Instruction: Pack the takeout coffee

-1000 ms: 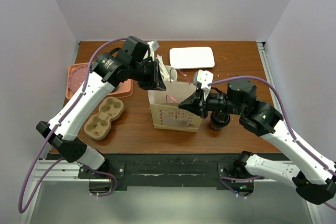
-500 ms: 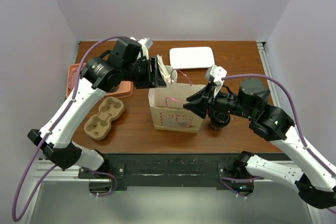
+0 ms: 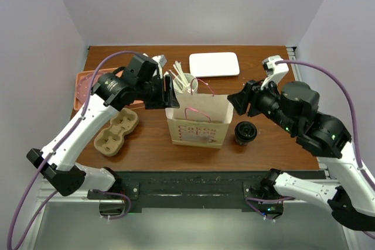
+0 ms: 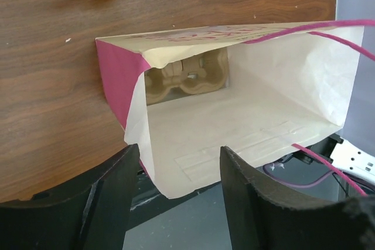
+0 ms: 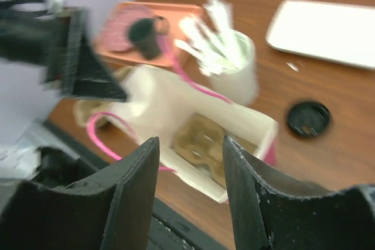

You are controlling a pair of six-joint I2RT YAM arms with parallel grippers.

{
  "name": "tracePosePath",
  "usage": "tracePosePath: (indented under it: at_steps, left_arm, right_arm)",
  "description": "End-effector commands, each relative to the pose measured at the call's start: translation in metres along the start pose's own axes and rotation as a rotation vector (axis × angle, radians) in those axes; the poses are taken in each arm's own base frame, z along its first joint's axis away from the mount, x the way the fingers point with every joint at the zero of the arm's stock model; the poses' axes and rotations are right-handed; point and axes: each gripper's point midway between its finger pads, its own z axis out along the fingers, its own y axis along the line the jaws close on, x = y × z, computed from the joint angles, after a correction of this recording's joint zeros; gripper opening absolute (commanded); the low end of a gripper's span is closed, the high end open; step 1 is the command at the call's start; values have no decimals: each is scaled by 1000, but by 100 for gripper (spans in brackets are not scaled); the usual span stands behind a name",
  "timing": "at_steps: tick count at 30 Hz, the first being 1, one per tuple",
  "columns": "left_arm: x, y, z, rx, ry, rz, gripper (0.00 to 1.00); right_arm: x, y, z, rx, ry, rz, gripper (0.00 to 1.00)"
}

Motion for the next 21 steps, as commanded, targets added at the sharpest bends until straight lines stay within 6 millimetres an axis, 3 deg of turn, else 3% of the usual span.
tracePosePath:
  at_steps: [1, 5, 9, 13, 21]
  left_arm:
    - [-15, -4, 7, 7, -50, 54, 62]
    - [-28, -2, 18, -47, -46, 98, 61]
    - [-33, 4, 24, -97, -35, 122, 61]
    - [-34, 4, 17, -92, -49, 128, 60]
    - [-34, -16, 4, 16, -75, 98, 63]
  right_arm:
    - [44, -52, 9, 335, 184, 33, 53]
    - [65, -58, 28, 397, 287, 3, 52]
    - [66, -68, 38, 449, 307, -38, 46]
    - [70, -75, 49, 469, 331, -65, 41]
    - [48, -69, 43, 444, 299, -26, 40]
